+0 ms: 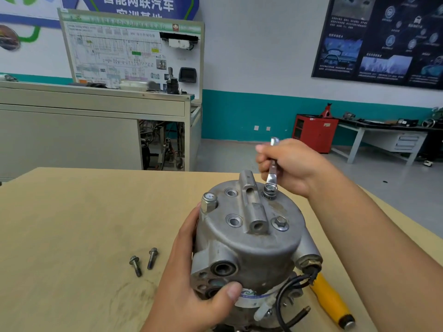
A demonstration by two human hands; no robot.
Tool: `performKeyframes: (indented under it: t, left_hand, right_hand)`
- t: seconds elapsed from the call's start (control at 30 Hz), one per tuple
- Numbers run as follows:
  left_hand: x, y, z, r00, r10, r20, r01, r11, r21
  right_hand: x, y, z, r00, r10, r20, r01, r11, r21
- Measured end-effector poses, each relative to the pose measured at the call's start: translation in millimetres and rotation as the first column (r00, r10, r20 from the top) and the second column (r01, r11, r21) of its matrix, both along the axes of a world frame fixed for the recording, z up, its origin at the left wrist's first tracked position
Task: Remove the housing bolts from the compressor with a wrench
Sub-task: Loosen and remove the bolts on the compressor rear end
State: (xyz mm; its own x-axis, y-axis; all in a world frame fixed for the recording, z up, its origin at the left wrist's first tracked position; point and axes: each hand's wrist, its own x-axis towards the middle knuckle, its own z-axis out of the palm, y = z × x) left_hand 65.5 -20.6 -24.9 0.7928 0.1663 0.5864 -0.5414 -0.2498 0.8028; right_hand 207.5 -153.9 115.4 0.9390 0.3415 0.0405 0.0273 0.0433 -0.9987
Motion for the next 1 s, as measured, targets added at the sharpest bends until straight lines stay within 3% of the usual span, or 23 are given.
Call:
performKeyframes:
  t: [0.13,0.23,0.33,0.5,0.73,0.87,0.93,1.0]
  left_hand:
    - [0,-2,3,1.0,-0.024,0.018,0.024,1.0,-0.012]
    - [-1,-2,3,1.0,0.012,-0.016,-0.013,1.0,-0.016]
    - [-1,-1,2,0.998,0.058,-0.04,-0.058,0.998,-0.004]
    - [0,-2,2,1.0,-0.004,-0.024,0.004,1.0,-0.021]
    - [1,-1,-2,0.999,-0.036,-0.004,0.036,0.999,-0.025]
    - [0,0,0,1.0,0.01,-0.008,-0.01,1.0,0.01]
    - [0,0,-1,1.0,0.014,-0.005,-0.014,1.0,0.018]
    - [0,1,-1,1.0,0.01,-0.008,-0.01,1.0,0.017]
  right_hand:
    - [-2,19,16,0.941,0.136,0.311,0.034,0.875,-0.484]
    - [-13,27,24,0.772,0.272,0.575,0.194,0.76,-0.62]
    - [-33,31,25,0.584,0.415,0.698,0.258,0.72,-0.644]
    - [-65,21,22,0.338,0.536,0.773,0.238,0.746,-0.622]
    - [-93,-27,-16,0.108,0.383,0.918,0.294,0.869,-0.397]
    - [-89,-55,-40,0.121,0.185,0.975,0.211,0.955,-0.208]
    - [-83,-63,-52,0.187,0.117,0.975,0.123,0.982,-0.142]
    - [-81,-64,-65,0.32,-0.05,0.946,0.035,0.999,0.041]
